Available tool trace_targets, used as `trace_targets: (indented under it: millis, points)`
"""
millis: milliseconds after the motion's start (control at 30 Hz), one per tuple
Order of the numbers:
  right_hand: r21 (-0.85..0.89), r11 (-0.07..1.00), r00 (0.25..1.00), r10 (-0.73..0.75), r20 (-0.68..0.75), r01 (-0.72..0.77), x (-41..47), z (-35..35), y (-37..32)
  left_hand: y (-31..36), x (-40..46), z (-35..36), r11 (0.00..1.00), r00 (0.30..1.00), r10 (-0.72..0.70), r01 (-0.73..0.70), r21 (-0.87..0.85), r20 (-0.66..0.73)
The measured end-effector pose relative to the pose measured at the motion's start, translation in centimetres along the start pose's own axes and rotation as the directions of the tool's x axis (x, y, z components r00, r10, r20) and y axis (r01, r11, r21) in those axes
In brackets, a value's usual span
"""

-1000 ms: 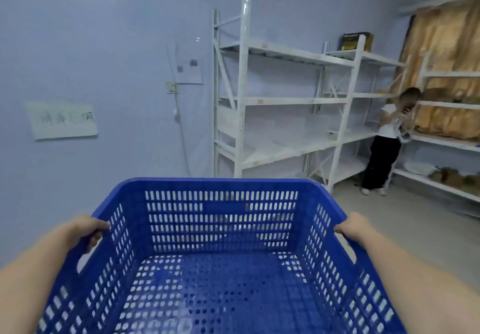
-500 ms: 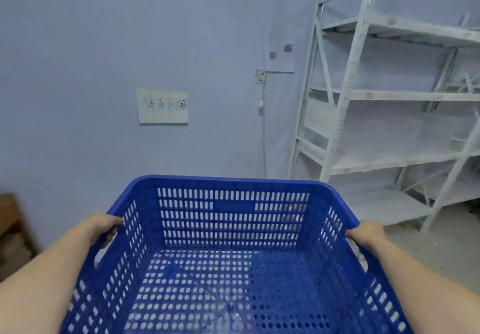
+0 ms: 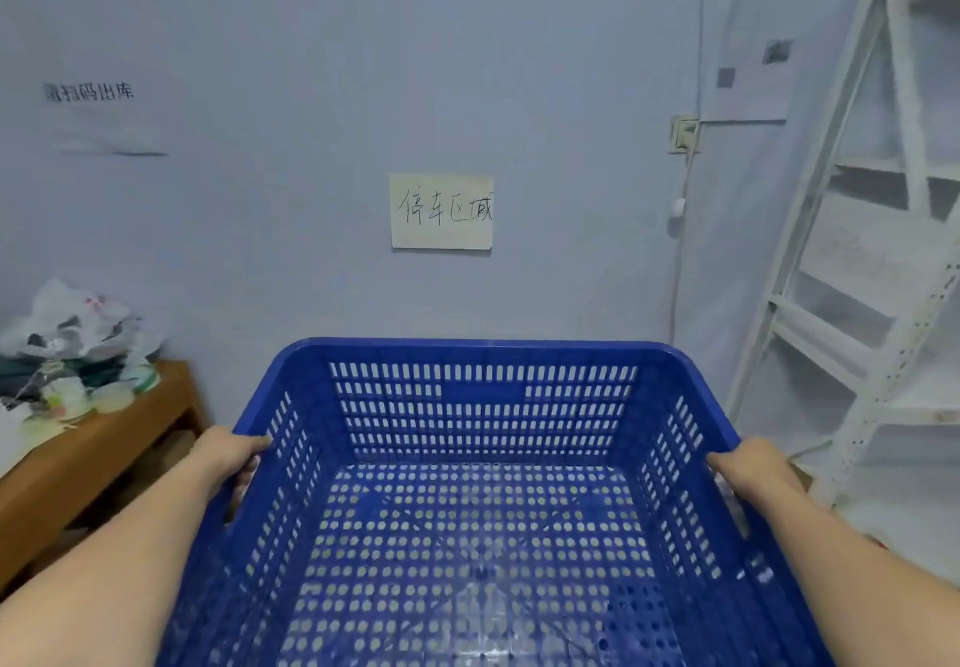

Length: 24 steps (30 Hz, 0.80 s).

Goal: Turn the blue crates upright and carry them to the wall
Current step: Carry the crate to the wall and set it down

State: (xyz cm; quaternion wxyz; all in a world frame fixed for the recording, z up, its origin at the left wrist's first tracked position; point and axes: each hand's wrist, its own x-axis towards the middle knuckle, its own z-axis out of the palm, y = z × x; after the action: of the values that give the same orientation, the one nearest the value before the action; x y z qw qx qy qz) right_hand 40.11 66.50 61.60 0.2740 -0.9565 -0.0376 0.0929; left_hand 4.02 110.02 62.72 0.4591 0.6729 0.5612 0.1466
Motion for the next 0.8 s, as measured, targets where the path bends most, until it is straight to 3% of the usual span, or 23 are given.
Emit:
trace_targets:
  millis: [233,800]
  points:
    - [-0.041,0.998,0.999,-0.038,-0.001,0.038,7.2,3.1,-6.5,1.9,8.3,0.9,0.998,0.999,-0.054,0.054,-0.012,0.005]
    - [-0.079,0.992,0.995,0.103,0.003,-0.102,22.5,11.6,-15.2,9.4,30.7,8.1,0.992,0.974,-0.125,0.119,0.044,0.188]
